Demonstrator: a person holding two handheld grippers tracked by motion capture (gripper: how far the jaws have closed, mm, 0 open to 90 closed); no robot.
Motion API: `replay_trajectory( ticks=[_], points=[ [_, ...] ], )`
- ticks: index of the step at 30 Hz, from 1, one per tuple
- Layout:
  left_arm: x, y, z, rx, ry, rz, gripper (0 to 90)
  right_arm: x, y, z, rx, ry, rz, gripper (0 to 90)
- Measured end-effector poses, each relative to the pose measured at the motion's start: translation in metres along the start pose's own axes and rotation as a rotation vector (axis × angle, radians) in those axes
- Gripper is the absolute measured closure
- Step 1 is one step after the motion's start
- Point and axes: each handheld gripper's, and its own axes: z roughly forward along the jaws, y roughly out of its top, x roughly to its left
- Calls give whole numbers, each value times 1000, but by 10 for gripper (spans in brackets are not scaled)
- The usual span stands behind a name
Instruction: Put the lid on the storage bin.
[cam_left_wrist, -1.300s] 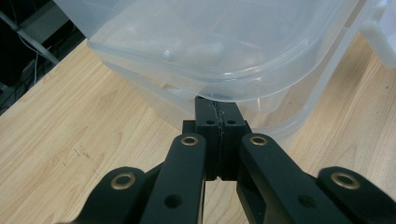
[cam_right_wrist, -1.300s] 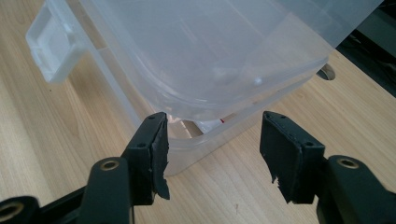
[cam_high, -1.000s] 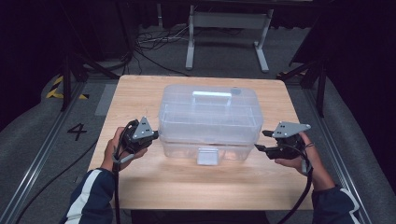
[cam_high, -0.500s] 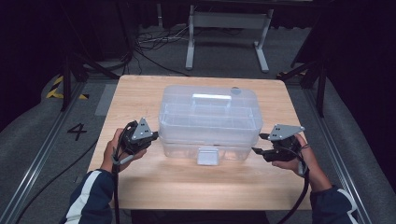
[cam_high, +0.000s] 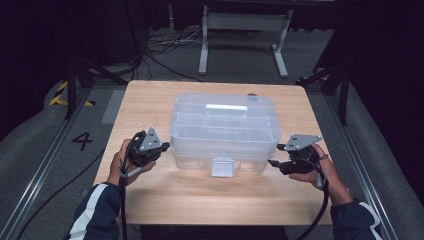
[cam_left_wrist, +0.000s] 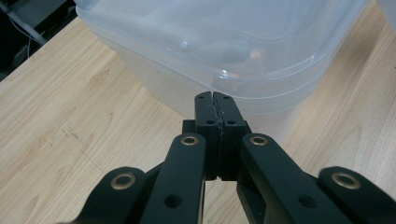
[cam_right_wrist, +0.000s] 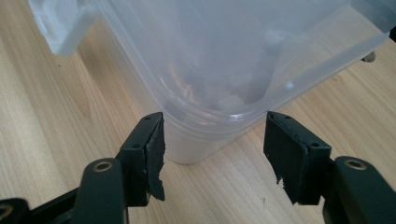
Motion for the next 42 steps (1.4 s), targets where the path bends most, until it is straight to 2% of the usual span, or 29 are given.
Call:
replay_trajectory(
  ticks=[2, 9, 24, 29, 33, 37, 39, 42],
  points=[
    [0, -1, 0, 3, -2, -1, 899, 1, 0, 2, 14, -4, -3, 392],
    [1, -3, 3, 17, -4, 1, 864, 0, 0, 3, 11, 2, 1, 385],
    [-3, -10, -9, 40, -7, 11, 635, 2, 0, -6, 26, -32, -40, 391],
    [-4, -16, -14, 69, 18, 8, 553, 4, 0, -10, 39, -52, -61, 388],
    [-7, -22, -20, 93, 43, 21, 486, 6, -2, -12, 55, -66, -81, 385],
    [-9, -30, -24, 134, 28, 41, 483, 9, -5, -14, 78, -88, -102, 382],
    [-8, -34, -24, 160, 26, 36, 443, 10, -8, -13, 95, -96, -118, 379],
    [-7, -41, -22, 184, 27, 18, 395, 12, -11, -14, 108, -102, -117, 375]
  ],
)
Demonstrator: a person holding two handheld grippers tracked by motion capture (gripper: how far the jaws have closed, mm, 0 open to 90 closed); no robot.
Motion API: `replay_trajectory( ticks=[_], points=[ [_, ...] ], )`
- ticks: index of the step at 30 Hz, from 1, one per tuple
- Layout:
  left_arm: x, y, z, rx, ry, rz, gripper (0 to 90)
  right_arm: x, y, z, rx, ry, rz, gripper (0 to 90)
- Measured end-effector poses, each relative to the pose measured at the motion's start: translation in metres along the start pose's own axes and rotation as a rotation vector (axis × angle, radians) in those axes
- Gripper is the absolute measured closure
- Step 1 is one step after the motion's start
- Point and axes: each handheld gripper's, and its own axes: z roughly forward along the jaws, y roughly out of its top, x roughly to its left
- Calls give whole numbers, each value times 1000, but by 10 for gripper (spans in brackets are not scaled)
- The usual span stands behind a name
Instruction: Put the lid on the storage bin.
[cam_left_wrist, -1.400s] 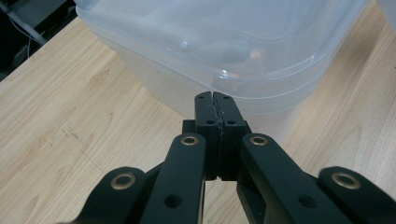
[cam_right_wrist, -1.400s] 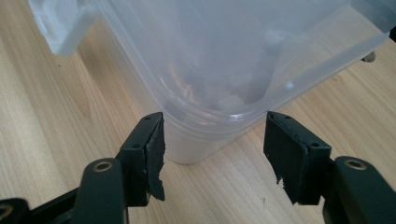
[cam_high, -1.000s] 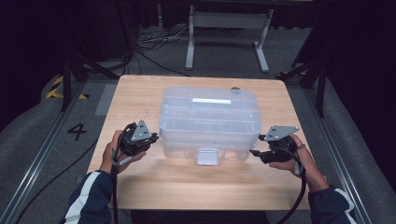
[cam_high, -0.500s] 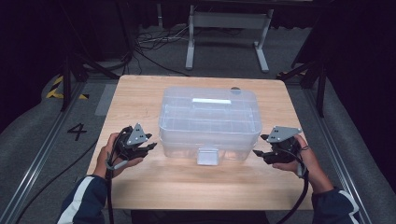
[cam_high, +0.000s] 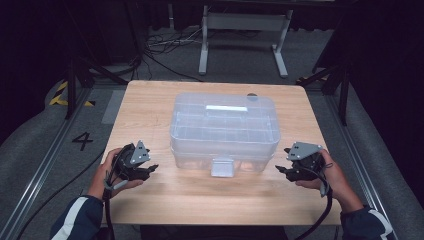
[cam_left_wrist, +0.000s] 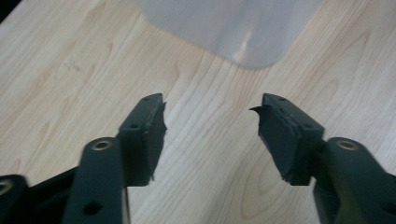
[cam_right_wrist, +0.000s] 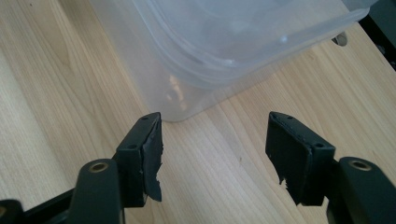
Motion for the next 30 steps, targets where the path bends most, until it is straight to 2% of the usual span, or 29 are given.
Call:
replay_trajectory(
  ticks=[3, 5, 6, 7, 8, 10, 14, 15, 17, 19, 24, 26, 30],
  points=[
    [0, -7, 2, 17, 9, -9, 342, 0, -5, 0, 6, -8, -1, 372],
    [-1, -12, 4, 32, 30, -9, 316, 0, -9, -1, 8, -6, 1, 369],
    [-2, -14, 5, 35, 24, -8, 286, 0, -11, -1, 12, -6, -3, 365],
    [-2, -14, 5, 35, 24, -8, 288, 0, -11, -1, 12, -6, -3, 365],
    [-4, -20, 5, 38, 2, -1, 288, 1, -13, -1, 13, -6, -9, 359],
    [-6, -24, 5, 46, 16, 9, 274, 2, -20, -1, 15, -5, -6, 355],
    [-7, -30, 5, 50, 14, 5, 266, 3, -26, -1, 20, -13, 6, 351],
    [-8, -35, 6, 72, 41, 14, 263, 3, -33, -1, 6, -16, 27, 357],
    [-8, -38, 6, 74, 33, 5, 262, 3, -35, 0, 4, -16, 33, 357],
    [-9, -43, 6, 82, 49, -1, 254, 4, -42, 1, 2, -17, 60, 357],
    [-9, -52, 7, 81, 55, -18, 225, 5, -54, 4, 12, -18, 75, 356],
    [-9, -59, 8, 90, 62, -29, 213, 5, -63, 6, 13, -20, 105, 356],
    [-6, -70, 5, 56, 46, -66, 200, 6, -75, 10, 13, -25, 139, 350]
  ],
)
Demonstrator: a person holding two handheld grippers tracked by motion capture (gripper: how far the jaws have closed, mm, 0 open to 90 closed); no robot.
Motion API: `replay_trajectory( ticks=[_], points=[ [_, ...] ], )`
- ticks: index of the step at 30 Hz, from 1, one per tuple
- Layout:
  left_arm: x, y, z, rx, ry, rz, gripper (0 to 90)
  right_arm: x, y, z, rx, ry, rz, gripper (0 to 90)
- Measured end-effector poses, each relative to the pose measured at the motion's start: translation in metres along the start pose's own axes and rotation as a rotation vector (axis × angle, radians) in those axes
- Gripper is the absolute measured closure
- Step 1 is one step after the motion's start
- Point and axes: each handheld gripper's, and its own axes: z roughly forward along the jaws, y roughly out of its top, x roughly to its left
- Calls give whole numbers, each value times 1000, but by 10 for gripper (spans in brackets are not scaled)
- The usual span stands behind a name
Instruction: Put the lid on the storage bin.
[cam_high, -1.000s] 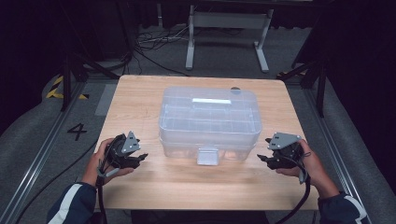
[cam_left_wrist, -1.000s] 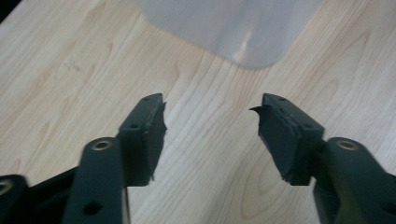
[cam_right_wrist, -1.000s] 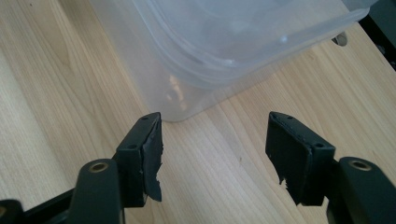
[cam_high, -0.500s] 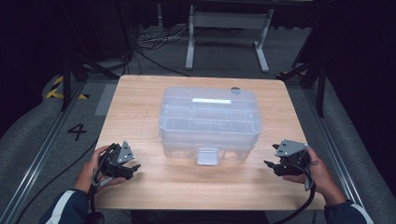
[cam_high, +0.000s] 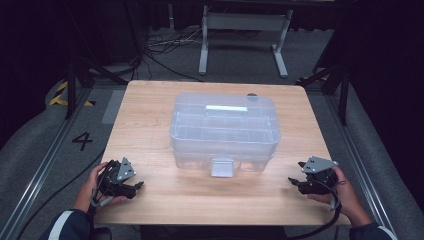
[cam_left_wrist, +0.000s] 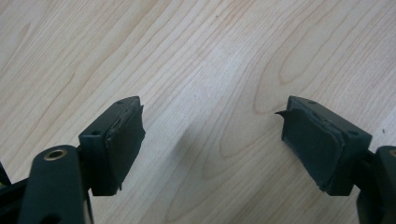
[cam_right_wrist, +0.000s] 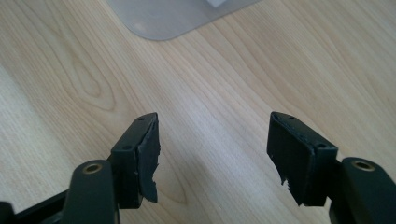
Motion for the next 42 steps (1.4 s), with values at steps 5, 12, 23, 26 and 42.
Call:
replay_trajectory(
  ticks=[5, 12, 23, 26, 42],
  points=[
    [6, -14, -4, -34, -22, -50, 191, -3, -15, 4, -5, 10, 46, 348],
    [9, -31, -7, -85, -54, -122, 184, -6, -33, 5, -31, -15, 126, 346],
    [14, -51, -8, -132, -112, -274, 168, -10, -59, 4, -75, 17, 262, 318],
    [12, -51, -8, -132, -110, -294, 166, -11, -66, 4, -94, 19, 305, 300],
    [11, -52, -9, -130, -106, -301, 159, -11, -74, 5, -132, 31, 363, 255]
  ],
)
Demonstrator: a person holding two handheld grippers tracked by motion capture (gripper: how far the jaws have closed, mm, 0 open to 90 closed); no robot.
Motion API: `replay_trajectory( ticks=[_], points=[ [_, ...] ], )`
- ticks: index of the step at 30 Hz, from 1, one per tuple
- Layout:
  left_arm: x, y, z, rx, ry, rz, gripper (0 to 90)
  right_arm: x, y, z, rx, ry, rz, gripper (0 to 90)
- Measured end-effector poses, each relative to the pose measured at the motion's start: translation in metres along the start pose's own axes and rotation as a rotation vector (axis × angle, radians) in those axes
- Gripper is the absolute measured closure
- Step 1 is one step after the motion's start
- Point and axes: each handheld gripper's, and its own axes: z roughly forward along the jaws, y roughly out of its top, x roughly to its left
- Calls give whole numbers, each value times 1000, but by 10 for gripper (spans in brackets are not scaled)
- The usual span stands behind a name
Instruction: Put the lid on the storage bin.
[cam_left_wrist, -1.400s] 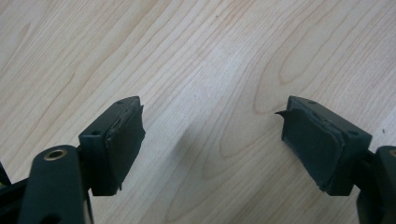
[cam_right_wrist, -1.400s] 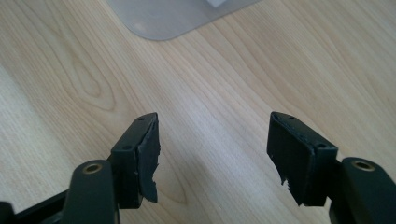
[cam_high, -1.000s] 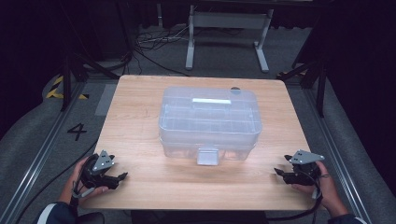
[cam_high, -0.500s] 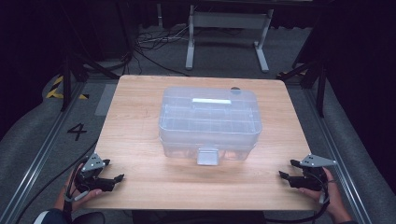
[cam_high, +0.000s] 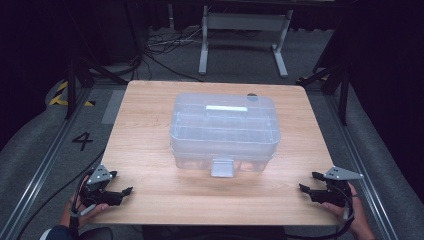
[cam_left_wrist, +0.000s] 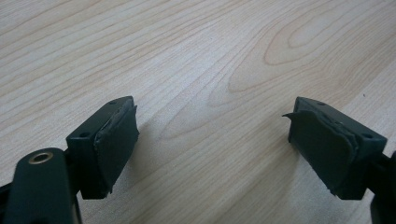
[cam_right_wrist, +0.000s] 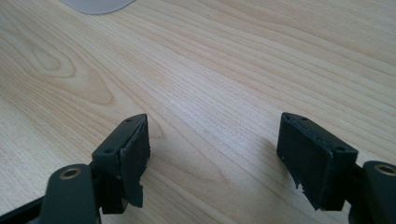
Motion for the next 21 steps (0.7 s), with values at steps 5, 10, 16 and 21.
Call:
replay_trajectory(
  ticks=[5, 10, 16, 21],
  points=[
    [0, 0, 0, 0, 3, -2, 158, 0, 0, 0, 2, -7, 6, 242],
    [0, 0, 0, 0, 2, -3, 158, 0, 0, 0, 4, -8, 8, 236],
    [0, 0, 0, 1, 3, -3, 158, 0, 0, 0, 3, -8, 9, 235],
    [-1, 0, 0, 0, 6, -5, 157, 0, 0, 0, 3, -8, 9, 235]
  ],
)
